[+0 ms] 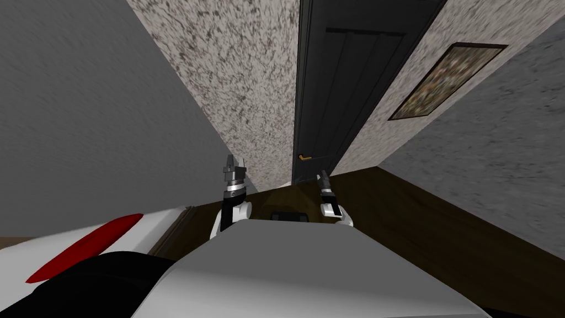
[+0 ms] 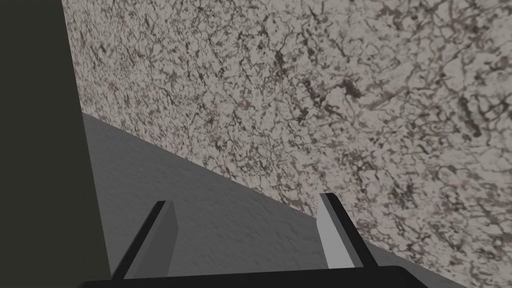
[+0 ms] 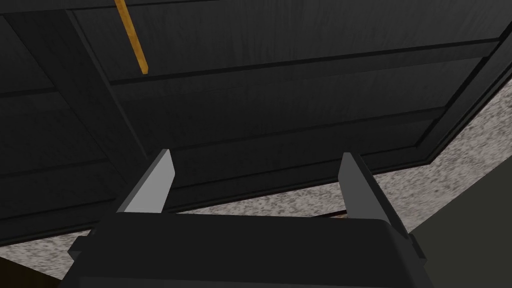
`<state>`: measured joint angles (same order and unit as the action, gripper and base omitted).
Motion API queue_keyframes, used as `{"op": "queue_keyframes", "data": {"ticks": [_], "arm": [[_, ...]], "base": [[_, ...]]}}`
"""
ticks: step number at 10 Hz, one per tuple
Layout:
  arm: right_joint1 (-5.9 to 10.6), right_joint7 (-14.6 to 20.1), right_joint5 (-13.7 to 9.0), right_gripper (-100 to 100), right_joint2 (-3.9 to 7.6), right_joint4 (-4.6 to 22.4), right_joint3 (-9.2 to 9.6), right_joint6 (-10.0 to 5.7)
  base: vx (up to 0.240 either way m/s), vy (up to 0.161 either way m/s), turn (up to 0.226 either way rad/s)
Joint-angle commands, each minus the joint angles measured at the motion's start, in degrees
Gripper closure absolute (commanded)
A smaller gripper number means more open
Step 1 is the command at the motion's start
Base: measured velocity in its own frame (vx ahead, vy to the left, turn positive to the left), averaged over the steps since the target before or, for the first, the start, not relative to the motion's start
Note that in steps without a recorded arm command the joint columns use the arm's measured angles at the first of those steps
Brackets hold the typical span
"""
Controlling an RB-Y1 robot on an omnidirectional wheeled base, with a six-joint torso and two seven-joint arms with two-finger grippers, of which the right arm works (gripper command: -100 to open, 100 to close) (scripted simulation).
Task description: Pull the door open
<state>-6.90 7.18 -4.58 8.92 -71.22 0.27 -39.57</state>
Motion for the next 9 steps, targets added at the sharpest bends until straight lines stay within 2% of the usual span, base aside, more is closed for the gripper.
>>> {"op": "queue_keyframes", "data": {"ticks": [1, 3, 4, 9], "arm": [[0.46, -0.1, -0.2, -100, 0.12, 1.6, 0.07, -0.44], [1.90, -0.2, -0.9, -100, 0.60, 5.6, 0.26, -1.31], [1.90, -0.2, -0.9, -100, 0.60, 5.6, 0.26, -1.31], [5.22, -0.5, -2.4, -100, 1.66, 14.5, 0.72, -3.34]], "base": [[0.051, -0.039, 0.070], [0.049, -0.042, 0.157], [0.042, -0.047, 0.086], [0.063, -0.057, 0.161]]}}
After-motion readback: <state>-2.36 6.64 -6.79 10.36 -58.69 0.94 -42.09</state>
